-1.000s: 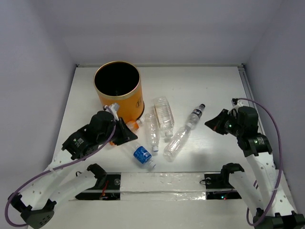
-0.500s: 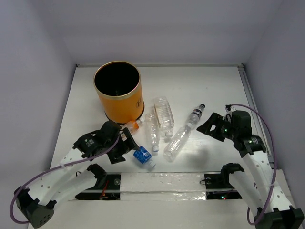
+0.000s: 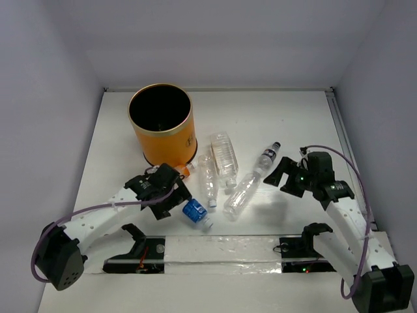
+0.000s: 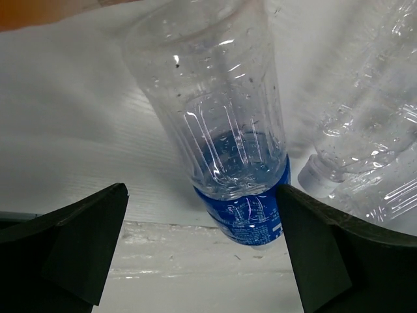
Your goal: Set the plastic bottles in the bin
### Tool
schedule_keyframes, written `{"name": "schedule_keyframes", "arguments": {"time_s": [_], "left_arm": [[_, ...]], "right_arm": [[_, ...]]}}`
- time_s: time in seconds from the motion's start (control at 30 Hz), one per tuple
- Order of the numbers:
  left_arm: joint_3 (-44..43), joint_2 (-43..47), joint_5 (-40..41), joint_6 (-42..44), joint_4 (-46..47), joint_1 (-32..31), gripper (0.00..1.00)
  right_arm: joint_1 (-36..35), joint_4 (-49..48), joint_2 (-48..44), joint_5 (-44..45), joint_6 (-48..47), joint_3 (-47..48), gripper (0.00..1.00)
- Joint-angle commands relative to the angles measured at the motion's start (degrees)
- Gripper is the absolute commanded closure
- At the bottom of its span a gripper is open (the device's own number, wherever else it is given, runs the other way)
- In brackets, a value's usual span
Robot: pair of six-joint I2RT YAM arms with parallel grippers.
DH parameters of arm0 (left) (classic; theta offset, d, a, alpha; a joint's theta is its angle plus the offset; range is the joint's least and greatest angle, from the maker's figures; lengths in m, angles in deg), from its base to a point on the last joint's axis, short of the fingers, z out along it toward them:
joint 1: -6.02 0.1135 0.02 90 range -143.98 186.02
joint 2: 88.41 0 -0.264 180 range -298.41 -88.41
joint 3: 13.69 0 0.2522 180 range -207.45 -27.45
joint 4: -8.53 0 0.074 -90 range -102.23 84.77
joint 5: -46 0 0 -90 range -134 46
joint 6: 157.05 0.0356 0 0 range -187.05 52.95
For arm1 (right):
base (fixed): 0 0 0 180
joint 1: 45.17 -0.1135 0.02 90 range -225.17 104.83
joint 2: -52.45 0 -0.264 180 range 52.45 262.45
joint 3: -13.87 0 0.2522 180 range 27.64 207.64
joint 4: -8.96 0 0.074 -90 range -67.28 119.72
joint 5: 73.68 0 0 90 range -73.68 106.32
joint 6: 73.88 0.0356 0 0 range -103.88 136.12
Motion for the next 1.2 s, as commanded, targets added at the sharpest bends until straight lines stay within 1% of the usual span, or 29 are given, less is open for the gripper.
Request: {"name": "schedule_keyframes", "arguments": {"time_s": [0.0,0.1,0.27,0.4,0.5,0.6,0.63,0.7,0.73,0.9,0.93,1.03,1.1,1.17], "left_arm": [[-0.3,-1.5,5.8,-0.8,2.9,0.4,0.04],[-0.7,-4.3,7.0,0.4,3.9,1.6,0.03],[-1.6,-7.5,8.8,1.0,5.3,1.6,0.03],[-1.5,-7.5,10.7,0.1,5.8,1.6,0.03],[-0.8,-7.7,10.8,-0.5,6.9,1.6,0.04],[-0.8,-8.7,10.8,0.1,7.4,1.6,0.07],[-0.8,-8.7,10.8,0.2,7.4,1.6,0.12],[-0.7,-8.7,10.7,0.4,7.6,1.6,0.15],[-0.4,-8.3,10.6,0.4,7.8,1.6,0.18],[1.3,-7.8,8.8,0.9,8.9,1.6,0.24],[2.1,-7.8,8.3,1.4,9.6,1.6,0.23],[3.4,-9.4,6.5,2.1,11.2,1.6,0.17],[3.6,-10.3,6.4,2.0,11.5,1.6,0.17],[4.2,-9.5,6.4,1.4,11.9,1.6,0.30]], "right_arm": [[-1.0,-6.3,2.8,0.1,0.3,0.0,0.01],[-1.5,-8.8,5.9,0.1,0.3,-0.5,0.00],[-2.0,-12.9,9.2,0.2,1.2,-1.2,0.00],[-4.8,-15.6,11.8,0.5,2.5,-1.5,0.00],[-6.3,-18.2,13.9,1.5,3.9,-1.8,0.00],[-7.7,-20.8,16.7,2.3,5.1,-2.0,0.00],[-8.4,-21.3,17.2,2.6,5.3,-2.1,0.00],[-8.9,-22.9,18.3,3.0,5.8,-2.2,0.00],[-8.9,-23.7,19.4,3.6,5.9,-2.2,0.00],[-9.4,-27.0,23.4,4.6,6.4,-2.6,0.00],[-9.4,-27.4,24.1,4.8,6.4,-2.6,0.00],[-9.4,-29.6,26.2,4.7,6.8,-2.5,0.00],[-9.9,-30.6,27.1,4.8,6.9,-2.6,0.00],[-9.9,-31.2,27.7,4.9,6.9,-3.0,0.01]]}}
